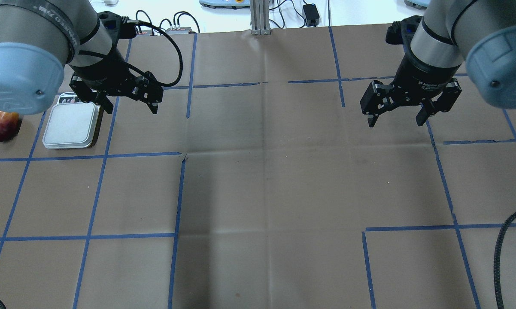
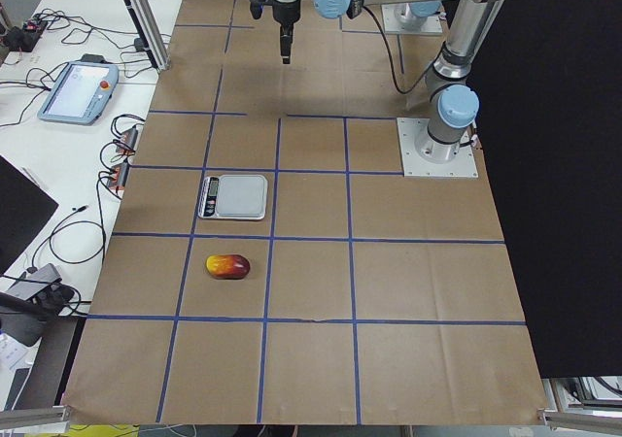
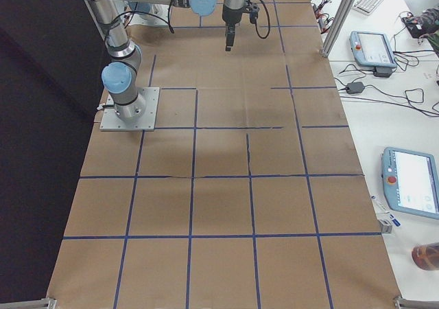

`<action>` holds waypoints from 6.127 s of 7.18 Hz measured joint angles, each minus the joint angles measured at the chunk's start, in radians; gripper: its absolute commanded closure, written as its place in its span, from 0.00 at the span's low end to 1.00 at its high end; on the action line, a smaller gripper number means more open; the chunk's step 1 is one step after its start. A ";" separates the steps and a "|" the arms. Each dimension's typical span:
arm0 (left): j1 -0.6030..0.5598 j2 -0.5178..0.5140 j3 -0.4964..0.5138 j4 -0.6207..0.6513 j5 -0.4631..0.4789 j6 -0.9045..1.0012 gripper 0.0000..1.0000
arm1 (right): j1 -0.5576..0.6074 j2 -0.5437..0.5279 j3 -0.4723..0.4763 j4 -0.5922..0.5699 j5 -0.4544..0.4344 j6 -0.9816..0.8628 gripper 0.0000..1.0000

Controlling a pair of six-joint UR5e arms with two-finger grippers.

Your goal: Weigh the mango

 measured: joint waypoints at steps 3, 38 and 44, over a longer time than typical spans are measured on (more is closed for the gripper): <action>0.000 0.000 -0.001 0.004 0.000 -0.002 0.00 | 0.000 0.000 0.000 0.000 0.000 0.000 0.00; 0.777 -0.817 0.535 0.253 -0.143 0.620 0.79 | 0.000 0.000 0.000 0.000 0.000 0.000 0.00; 0.578 -0.586 0.263 0.237 -0.143 0.683 0.76 | 0.000 0.000 0.000 0.000 0.000 0.000 0.00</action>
